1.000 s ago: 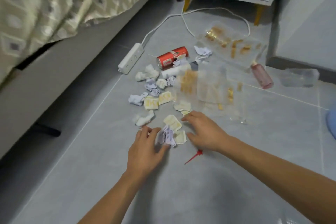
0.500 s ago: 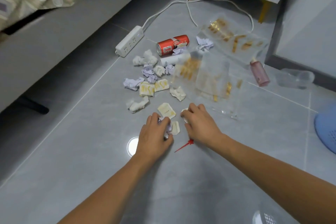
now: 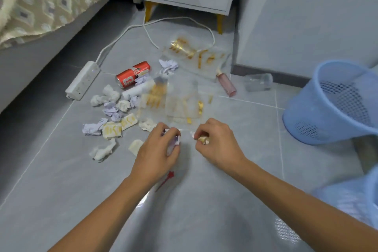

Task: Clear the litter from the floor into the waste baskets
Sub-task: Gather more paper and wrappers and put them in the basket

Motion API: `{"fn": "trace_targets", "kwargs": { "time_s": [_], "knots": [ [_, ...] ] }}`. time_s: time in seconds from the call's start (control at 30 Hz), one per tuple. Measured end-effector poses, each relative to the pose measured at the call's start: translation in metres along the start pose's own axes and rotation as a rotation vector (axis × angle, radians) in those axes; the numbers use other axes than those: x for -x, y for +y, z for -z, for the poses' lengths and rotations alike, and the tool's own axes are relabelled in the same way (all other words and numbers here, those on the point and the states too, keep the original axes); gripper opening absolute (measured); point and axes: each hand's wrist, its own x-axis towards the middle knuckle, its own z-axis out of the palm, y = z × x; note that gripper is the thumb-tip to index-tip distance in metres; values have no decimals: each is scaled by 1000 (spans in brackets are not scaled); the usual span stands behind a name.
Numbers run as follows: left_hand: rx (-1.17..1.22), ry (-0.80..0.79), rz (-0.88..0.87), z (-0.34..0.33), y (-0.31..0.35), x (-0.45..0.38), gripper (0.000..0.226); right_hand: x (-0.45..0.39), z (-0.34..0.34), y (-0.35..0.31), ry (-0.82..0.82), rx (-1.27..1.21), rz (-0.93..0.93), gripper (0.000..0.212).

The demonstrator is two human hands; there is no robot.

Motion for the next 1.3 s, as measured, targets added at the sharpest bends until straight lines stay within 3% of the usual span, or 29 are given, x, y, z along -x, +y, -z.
{"fn": "trace_targets", "kwargs": {
  "time_s": [0.23, 0.4, 0.53, 0.6, 0.7, 0.87, 1.0, 1.13, 1.3],
  "knots": [
    [131, -147, -362, -30, 150, -50, 25, 94, 164, 55, 352, 13, -212, 16],
    [284, -228, -616, -67, 285, -40, 29, 196, 241, 102, 611, 96, -420, 18],
    [233, -228, -711, -92, 333, -36, 34, 234, 242, 120, 580, 160, -512, 20],
    [183, -374, -823, -136, 392, 0, 45, 307, 252, 144, 531, 209, -675, 12],
    [95, -462, -807, -148, 395, 5, 55, 324, 245, 151, 381, 189, -744, 11],
    [225, -340, -775, -130, 360, 12, 26, 300, 240, 138, 516, 192, -643, 28],
    [231, -198, -624, -102, 290, 4, 16, 221, 215, 100, 508, 119, -373, 19],
    [157, -115, -432, -68, 188, -4, 14, 125, 157, 58, 316, 11, -124, 16],
    [2, -40, -139, -27, 42, 6, 16, 29, 57, 4, -32, -58, 36, 21]
  ]
}}
